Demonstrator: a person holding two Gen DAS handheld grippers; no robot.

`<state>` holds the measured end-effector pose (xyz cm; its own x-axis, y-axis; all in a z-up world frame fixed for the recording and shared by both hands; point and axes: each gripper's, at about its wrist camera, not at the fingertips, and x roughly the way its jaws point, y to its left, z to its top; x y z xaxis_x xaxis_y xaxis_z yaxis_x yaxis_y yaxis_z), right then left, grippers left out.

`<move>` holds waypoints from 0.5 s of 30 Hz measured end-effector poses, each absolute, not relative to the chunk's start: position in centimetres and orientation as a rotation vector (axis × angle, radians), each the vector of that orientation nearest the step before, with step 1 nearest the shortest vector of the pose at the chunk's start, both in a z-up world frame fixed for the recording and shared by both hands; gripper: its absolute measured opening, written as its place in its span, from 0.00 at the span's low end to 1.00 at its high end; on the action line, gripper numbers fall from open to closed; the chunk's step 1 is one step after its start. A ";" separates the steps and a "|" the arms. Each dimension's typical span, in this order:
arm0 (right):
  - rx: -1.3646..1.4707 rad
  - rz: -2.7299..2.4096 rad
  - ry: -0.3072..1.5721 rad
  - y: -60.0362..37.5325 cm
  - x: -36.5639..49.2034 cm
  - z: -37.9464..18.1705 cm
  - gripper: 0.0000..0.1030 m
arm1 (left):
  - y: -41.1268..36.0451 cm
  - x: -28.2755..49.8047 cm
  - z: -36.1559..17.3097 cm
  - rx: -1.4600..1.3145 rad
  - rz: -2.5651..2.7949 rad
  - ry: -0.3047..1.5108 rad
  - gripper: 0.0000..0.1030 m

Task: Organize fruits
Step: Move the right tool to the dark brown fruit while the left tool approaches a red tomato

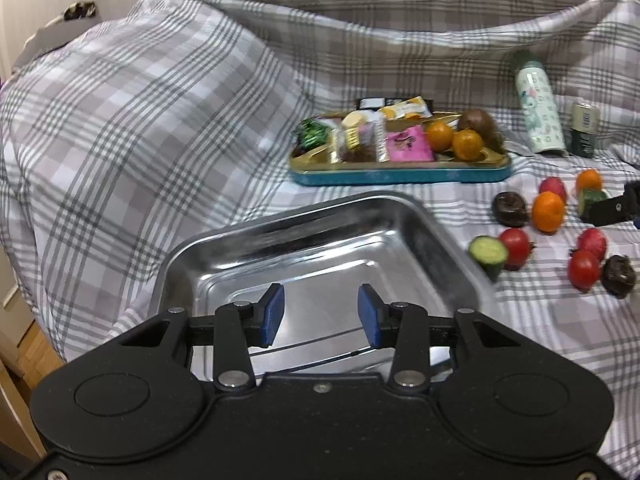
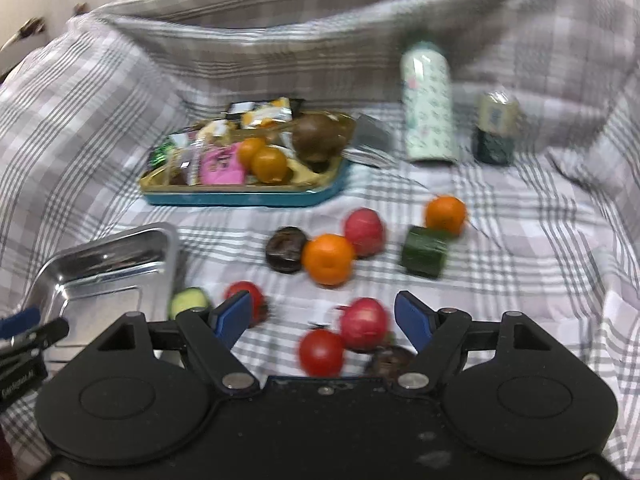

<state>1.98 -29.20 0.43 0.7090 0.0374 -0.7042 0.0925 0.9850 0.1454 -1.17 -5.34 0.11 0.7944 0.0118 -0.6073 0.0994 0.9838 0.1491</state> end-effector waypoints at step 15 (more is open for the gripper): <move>0.282 0.069 0.847 -36.4 0.9 1.1 0.76 | -13.6 -2.7 1.1 0.214 -0.290 0.679 0.48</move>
<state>0.89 -36.39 1.11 0.6621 0.1721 -0.7294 0.0517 0.9605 0.2736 -2.72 -13.62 1.15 0.7403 -0.1933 -0.6439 0.3315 0.9382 0.0994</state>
